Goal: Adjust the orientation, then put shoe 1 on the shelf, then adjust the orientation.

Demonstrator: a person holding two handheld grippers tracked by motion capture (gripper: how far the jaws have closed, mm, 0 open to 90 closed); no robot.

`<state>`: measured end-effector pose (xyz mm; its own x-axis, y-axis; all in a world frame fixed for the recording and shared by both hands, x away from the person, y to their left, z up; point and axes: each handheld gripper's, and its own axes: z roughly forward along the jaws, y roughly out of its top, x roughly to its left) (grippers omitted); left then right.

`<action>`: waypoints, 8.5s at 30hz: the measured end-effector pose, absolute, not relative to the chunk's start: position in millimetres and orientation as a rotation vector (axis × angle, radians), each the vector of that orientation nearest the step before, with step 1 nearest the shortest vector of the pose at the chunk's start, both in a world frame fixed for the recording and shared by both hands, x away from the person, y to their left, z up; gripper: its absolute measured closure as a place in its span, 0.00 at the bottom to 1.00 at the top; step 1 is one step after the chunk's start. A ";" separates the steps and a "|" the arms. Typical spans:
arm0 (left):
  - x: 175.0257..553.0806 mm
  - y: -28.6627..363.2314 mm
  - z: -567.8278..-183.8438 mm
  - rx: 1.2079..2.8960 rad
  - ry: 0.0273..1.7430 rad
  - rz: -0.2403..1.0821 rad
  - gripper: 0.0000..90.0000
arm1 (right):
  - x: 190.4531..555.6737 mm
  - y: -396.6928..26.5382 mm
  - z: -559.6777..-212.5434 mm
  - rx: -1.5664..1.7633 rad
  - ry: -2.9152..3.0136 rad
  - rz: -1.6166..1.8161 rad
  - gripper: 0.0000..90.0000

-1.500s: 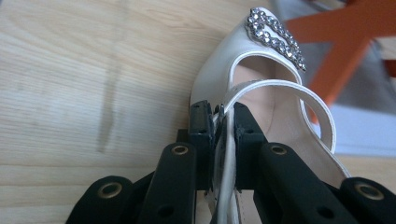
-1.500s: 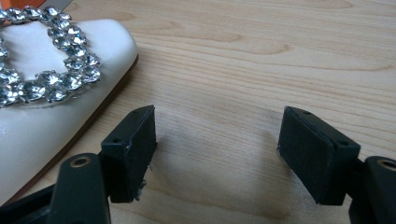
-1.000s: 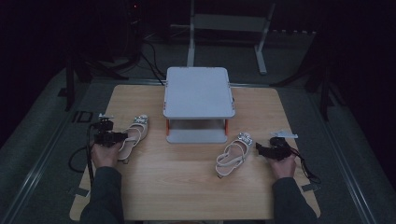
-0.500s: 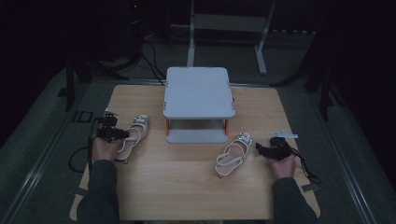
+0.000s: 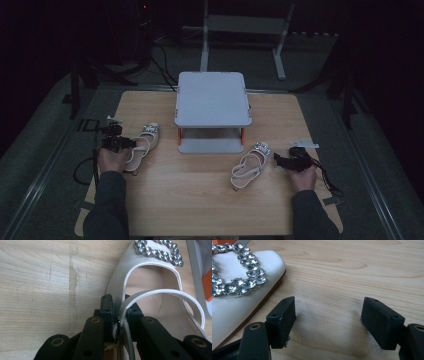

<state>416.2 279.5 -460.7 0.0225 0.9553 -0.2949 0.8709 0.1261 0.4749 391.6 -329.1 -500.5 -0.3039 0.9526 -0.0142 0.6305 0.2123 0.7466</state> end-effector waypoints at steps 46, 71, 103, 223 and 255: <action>442.1 251.8 -347.2 1.401 1.897 0.220 0.90 | 391.8 -329.1 -500.5 1.461 2.016 0.891 0.31; 485.1 139.6 -265.5 1.383 1.857 0.229 0.89 | 391.9 -329.2 -500.4 1.458 2.017 0.889 0.31; 516.4 74.9 -295.5 1.419 1.859 0.248 0.79 | 392.6 -329.0 -500.4 1.459 2.017 0.890 0.31; 402.0 187.2 -506.5 1.774 1.513 0.562 0.54 | 382.1 -287.6 -469.5 1.303 2.131 0.958 0.54; 401.9 185.4 -506.4 1.790 1.505 0.571 0.53 | 387.9 -295.6 -435.3 1.346 2.100 1.040 0.49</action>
